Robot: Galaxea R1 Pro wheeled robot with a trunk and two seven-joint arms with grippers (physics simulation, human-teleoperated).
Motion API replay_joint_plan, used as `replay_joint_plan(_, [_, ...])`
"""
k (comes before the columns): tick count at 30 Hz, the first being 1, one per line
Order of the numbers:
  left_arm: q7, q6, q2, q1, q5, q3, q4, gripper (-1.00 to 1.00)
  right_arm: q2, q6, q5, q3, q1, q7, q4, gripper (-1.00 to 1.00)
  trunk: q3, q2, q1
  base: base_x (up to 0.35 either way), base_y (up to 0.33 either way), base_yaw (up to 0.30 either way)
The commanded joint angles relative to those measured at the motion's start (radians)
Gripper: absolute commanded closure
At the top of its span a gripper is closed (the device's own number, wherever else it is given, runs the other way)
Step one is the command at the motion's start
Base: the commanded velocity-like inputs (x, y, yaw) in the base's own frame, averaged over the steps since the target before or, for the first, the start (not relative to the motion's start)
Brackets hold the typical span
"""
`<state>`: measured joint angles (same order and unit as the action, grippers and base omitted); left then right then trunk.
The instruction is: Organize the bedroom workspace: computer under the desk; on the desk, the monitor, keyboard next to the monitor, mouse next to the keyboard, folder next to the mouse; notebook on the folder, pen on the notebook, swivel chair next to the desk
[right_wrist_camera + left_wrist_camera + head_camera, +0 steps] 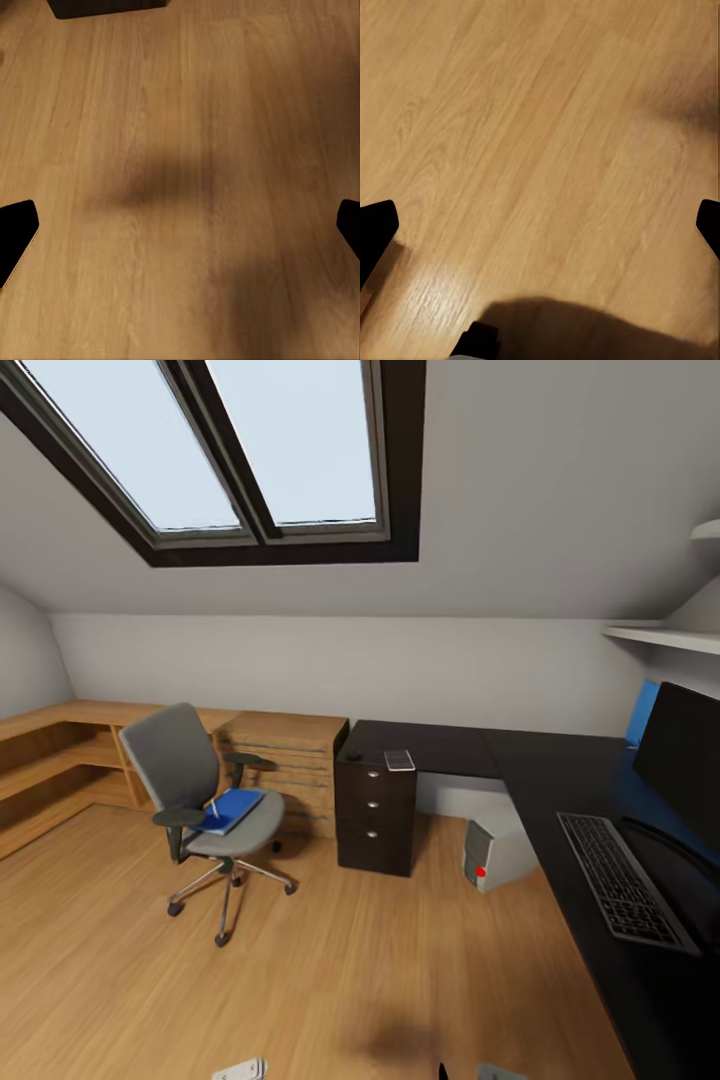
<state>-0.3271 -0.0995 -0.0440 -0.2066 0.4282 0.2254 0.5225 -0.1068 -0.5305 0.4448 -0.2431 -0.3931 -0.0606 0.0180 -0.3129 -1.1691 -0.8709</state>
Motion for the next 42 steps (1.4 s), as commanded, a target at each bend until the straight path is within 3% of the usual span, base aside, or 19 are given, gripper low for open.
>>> replay_joint_plan(1, [-0.009, -0.004, 0.001, -0.001, 0.007, 0.007, 0.002, -1.00, -0.001, -0.003, 0.003, -0.008, -0.001, -0.005, 0.002, -1.00, 0.000, -0.001, -0.001, 0.328, 0.000, 0.000])
replay_joint_plan(18, [-0.009, -0.004, 0.001, -0.001, 0.007, 0.008, 0.002, -1.00, -0.002, -0.003, 0.002, -0.008, -0.001, -0.006, 0.002, -1.00, 0.026, -0.001, -0.001, 0.328, 0.000, 0.003])
replay_joint_plan(27, [-0.009, 0.000, 0.001, -0.001, 0.006, 0.008, 0.002, -1.00, -0.001, -0.003, 0.002, -0.008, -0.001, -0.005, 0.002, -1.00, 0.029, -0.001, -0.001, 0.328, 0.000, 0.007])
replay_joint_plan(34, [-0.007, 0.092, 0.001, -0.001, 0.006, 0.009, 0.010, -1.00, 0.002, -0.033, 0.001, -0.010, -0.001, -0.005, -0.005, -1.00, 0.029, -0.001, -0.001, 0.328, 0.000, 0.001])
replay_joint_plan(38, [-0.007, 0.106, 0.002, -0.001, 0.007, 0.009, 0.060, -1.00, 0.004, -0.097, 0.000, -0.012, -0.002, -0.011, -0.017, -1.00, 0.029, -0.001, -0.001, 0.328, 0.000, 0.000])
replay_joint_plan(42, [-0.010, 0.060, 0.003, -0.001, 0.007, 0.009, 0.159, -1.00, 0.004, -0.085, 0.000, -0.012, -0.008, -0.018, -0.040, -1.00, 0.030, -0.001, -0.001, 0.328, 0.000, 0.000])
